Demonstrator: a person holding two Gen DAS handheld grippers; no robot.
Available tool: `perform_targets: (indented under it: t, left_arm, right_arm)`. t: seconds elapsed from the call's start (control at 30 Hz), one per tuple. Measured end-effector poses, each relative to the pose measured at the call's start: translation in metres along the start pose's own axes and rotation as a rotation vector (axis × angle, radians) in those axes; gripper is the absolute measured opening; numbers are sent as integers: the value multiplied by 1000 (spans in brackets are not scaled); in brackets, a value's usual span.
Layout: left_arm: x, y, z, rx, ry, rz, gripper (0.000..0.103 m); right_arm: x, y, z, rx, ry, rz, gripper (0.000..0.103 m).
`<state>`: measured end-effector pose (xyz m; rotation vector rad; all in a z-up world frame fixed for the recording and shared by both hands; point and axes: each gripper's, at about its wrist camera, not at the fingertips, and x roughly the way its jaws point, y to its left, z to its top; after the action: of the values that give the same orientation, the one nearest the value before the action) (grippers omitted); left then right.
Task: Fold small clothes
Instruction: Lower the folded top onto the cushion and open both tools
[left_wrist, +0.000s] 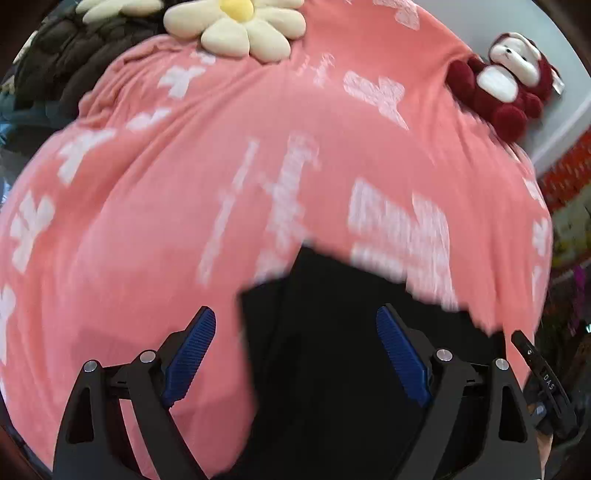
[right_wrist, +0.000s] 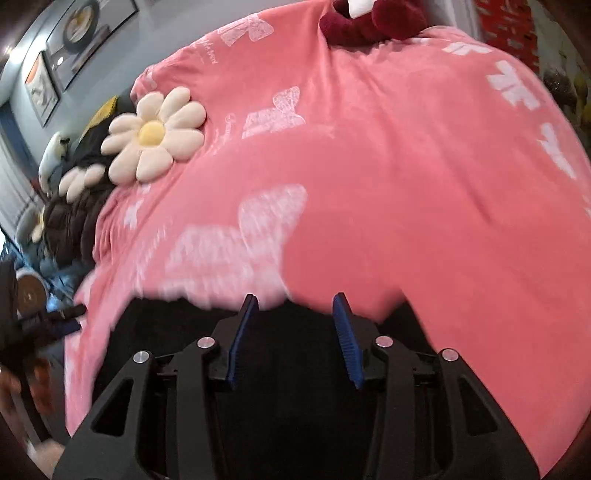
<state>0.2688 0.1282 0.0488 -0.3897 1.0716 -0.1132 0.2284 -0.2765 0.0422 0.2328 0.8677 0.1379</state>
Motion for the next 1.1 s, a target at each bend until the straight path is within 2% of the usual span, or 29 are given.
perform_targets:
  t: [0.1, 0.23, 0.33, 0.37, 0.4, 0.43, 0.5, 0.53, 0.67, 0.73, 0.77, 0.9, 0.97, 1.03, 1.1]
  left_arm:
    - [-6, 23, -48, 10, 47, -4, 86]
    - [-10, 37, -97, -29, 73, -33, 86]
    - [-9, 37, -118, -30, 43, -43, 82]
    - [-10, 35, -122, -16, 23, -38, 67]
    - [-8, 33, -125, 2, 18, -24, 45]
    - [-4, 32, -127, 14, 35, -5, 34]
    - [-7, 30, -126, 10, 42, -17, 12]
    - [-11, 30, -124, 5, 45, -33, 7]
    - [-53, 32, -114, 2, 19, -124, 2]
    - [-69, 36, -117, 22, 32, -123, 2]
    - [-71, 40, -120, 28, 43, -106, 2]
    - [-40, 70, -145, 2, 124, 31, 1]
    - [-38, 75, -152, -45, 128, 35, 1]
    - [-49, 71, -150, -70, 83, -36, 12]
    - [-56, 60, -140, -58, 37, -19, 62]
  right_arm:
    - [-30, -32, -51, 42, 59, -69, 49]
    - [-51, -58, -102, 146, 127, -97, 49]
    - [-49, -63, -125, 184, 157, -97, 49]
    - [-46, -62, -128, 185, 161, -92, 49]
    - [-45, -61, -130, 183, 167, -81, 49]
    - [-41, -59, -130, 185, 177, -63, 46]
    - [-35, -58, -128, 198, 198, -32, 3]
    - [-40, -58, -124, 214, 190, -15, 3]
    - [-83, -54, -112, 213, 136, 38, 3]
    - [-93, -54, -116, 194, 155, 33, 3]
    - [-87, -56, -122, 181, 196, 15, 3]
    - [-40, -67, -146, 205, 347, -47, 5]
    - [-44, -62, -141, 204, 310, -65, 8]
    - [-52, -53, -132, 163, 256, -88, 13]
    - [-56, -49, -125, 149, 233, -95, 27]
